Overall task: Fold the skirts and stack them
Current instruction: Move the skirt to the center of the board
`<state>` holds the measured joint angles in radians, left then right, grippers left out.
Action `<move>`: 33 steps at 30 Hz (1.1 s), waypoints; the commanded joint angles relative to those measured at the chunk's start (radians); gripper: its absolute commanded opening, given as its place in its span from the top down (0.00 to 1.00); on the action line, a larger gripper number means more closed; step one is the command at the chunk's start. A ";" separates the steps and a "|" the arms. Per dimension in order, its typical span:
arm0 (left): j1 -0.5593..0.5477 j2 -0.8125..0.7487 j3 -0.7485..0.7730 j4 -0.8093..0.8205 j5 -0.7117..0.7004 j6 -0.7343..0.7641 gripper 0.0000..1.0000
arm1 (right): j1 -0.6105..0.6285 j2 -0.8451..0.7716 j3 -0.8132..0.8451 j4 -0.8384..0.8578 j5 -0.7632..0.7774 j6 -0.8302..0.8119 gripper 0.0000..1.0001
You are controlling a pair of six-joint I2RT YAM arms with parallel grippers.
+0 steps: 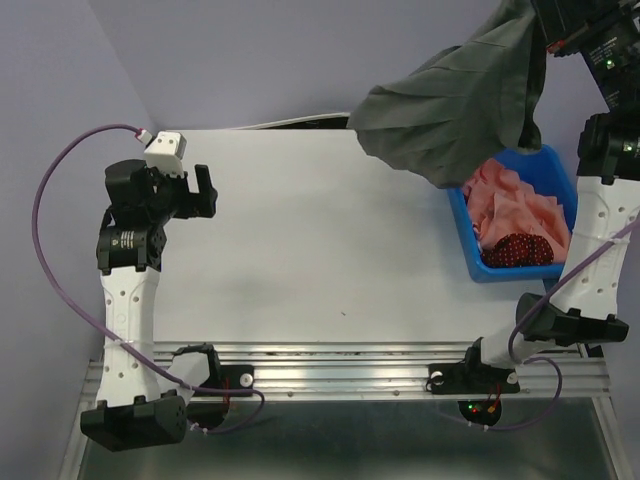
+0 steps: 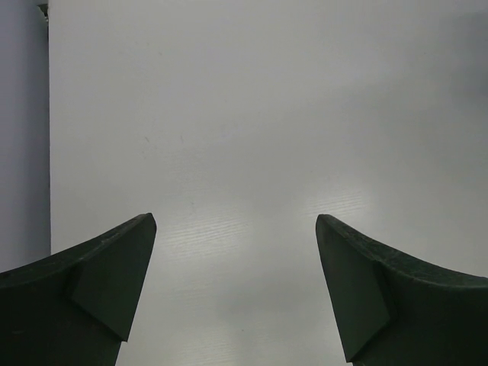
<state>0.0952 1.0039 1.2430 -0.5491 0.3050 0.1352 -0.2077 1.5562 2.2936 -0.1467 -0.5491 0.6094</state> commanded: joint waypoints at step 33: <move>-0.034 -0.050 -0.223 -0.066 0.428 0.455 0.01 | 0.705 -0.025 -0.826 -0.324 0.161 -0.551 0.09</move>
<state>0.0910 0.9565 1.0477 -0.6277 0.6510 0.4702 0.6029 1.6188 1.4136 -0.3252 -0.4404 0.1585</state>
